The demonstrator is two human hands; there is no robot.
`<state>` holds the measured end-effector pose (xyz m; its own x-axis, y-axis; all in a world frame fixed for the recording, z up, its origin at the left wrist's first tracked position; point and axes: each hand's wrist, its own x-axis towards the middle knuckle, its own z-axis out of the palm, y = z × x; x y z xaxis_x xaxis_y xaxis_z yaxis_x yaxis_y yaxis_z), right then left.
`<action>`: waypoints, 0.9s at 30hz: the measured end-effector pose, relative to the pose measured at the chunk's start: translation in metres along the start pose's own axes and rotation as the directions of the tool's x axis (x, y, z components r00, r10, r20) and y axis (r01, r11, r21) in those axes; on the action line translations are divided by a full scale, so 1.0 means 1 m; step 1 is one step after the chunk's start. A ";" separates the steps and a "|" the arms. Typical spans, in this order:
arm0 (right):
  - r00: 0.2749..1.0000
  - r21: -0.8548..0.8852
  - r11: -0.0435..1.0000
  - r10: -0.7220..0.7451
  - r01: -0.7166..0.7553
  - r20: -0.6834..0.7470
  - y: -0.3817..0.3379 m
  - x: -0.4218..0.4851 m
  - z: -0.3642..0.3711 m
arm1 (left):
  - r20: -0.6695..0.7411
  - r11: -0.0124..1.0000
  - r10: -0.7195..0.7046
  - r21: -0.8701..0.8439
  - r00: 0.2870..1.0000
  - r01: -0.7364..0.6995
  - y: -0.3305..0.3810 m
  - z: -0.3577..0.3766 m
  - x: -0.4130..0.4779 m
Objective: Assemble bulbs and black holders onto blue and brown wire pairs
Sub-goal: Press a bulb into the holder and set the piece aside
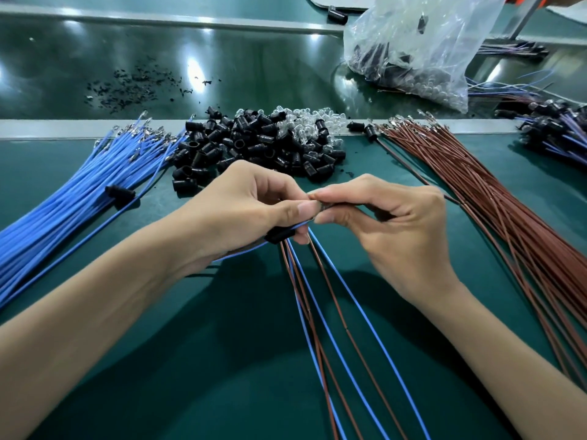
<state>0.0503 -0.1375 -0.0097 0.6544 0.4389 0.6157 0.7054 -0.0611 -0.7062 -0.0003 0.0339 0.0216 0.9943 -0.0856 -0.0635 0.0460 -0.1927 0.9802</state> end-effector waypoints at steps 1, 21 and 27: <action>1.000 0.036 0.999 0.010 -0.010 0.010 0.000 0.001 -0.001 | 0.015 0.999 -0.019 -0.039 1.000 0.019 -0.001 0.000 0.000; 1.000 -0.033 0.999 0.019 -0.019 -0.003 -0.002 0.004 -0.004 | -0.009 0.980 -0.116 -0.163 0.993 0.113 0.002 -0.005 0.003; 0.996 0.018 0.997 0.076 -0.077 0.038 -0.002 0.004 -0.003 | 0.012 0.981 -0.143 -0.127 0.990 0.143 -0.002 -0.005 0.004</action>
<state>0.0522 -0.1384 -0.0046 0.6953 0.4665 0.5467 0.6483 -0.0785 -0.7574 0.0039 0.0392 0.0208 0.9763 -0.0685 -0.2051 0.1998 -0.0771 0.9768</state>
